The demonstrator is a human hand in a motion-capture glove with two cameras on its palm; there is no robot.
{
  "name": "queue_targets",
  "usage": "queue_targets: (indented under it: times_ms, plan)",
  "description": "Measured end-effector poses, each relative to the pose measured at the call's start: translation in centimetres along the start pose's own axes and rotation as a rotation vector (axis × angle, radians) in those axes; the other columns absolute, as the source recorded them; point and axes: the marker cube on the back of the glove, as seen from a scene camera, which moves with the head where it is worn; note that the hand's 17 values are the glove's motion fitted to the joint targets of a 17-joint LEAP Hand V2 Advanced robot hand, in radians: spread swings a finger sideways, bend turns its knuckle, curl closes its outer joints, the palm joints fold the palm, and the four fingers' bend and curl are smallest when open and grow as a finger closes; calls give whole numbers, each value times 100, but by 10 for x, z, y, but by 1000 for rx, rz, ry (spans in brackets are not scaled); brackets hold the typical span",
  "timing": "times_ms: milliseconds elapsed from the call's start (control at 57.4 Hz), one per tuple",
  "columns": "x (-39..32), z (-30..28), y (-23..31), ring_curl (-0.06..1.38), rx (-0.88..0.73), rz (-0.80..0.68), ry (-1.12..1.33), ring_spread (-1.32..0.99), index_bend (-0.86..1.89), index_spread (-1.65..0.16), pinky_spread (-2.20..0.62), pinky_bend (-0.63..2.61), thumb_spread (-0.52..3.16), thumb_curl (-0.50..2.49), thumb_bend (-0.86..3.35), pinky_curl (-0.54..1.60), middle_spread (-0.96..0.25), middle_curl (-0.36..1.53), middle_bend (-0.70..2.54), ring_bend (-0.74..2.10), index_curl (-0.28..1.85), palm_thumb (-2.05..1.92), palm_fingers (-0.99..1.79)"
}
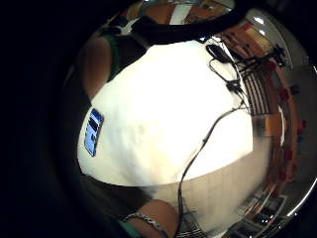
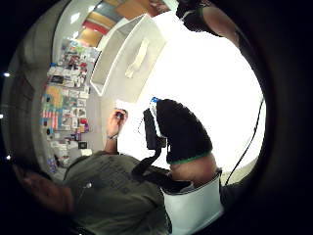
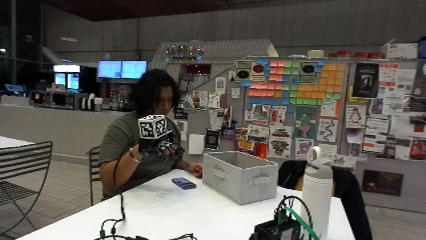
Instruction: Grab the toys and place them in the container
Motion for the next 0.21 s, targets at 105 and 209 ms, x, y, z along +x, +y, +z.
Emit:
queue_targets:
  times_ms: [105, 209]
  plan:
    - [1, 5, -1, 20, 4, -26, -18, -19, 21, -43, 2, 74, 142, 22, -3, 33, -11, 44, 23, 41, 54, -4, 12]
    - [7, 9, -3, 20, -6, -16, -15, -19, 21, -43, 2, 72, 143, 22, -3, 33, -11, 43, 22, 39, 53, -4, 13]
